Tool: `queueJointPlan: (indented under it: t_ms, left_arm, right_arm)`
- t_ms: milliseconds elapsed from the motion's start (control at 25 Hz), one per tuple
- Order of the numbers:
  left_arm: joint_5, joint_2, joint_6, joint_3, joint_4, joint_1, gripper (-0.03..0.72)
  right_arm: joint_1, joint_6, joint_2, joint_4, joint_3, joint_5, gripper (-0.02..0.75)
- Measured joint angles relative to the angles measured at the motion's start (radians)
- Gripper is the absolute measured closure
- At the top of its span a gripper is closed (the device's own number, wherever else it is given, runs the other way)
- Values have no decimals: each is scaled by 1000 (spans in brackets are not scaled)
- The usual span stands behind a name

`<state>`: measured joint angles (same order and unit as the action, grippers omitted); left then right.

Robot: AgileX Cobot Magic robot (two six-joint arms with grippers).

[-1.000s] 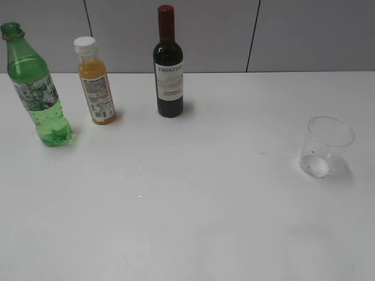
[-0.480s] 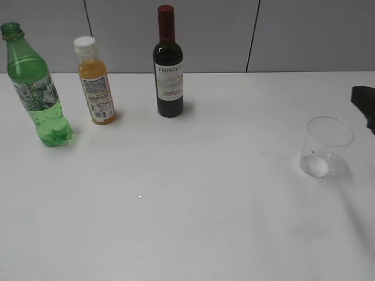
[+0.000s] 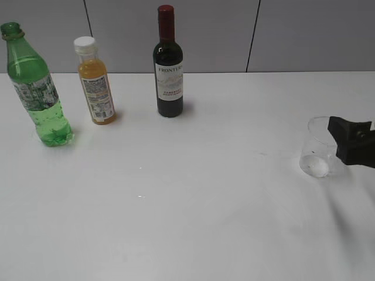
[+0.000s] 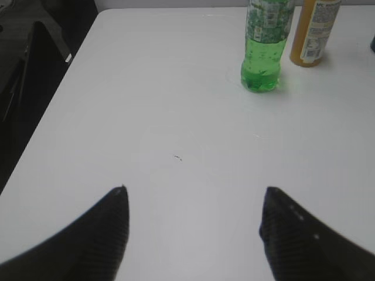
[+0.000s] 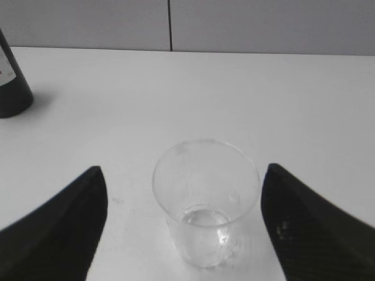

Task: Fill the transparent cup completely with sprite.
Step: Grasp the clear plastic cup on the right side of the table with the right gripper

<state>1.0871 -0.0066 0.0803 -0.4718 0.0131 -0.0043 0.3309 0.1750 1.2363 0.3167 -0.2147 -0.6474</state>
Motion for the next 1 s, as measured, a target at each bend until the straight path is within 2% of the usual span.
queueJointPlan:
  t_ms: [200, 360, 520, 1000]
  left_arm:
    - [0, 0, 0, 0, 0, 0, 146]
    - [0, 0, 0, 0, 0, 0, 146]
    - [0, 0, 0, 0, 0, 0, 146]
    - [0, 0, 0, 0, 0, 0, 146]
  right_arm:
    - [0, -36, 98, -51, 85, -177, 114]
    - [0, -58, 216, -126, 98, -357, 114]
    - [0, -122, 326, -145, 98, -532, 114]
    - [0, -159, 492, -74, 98, -557, 81]
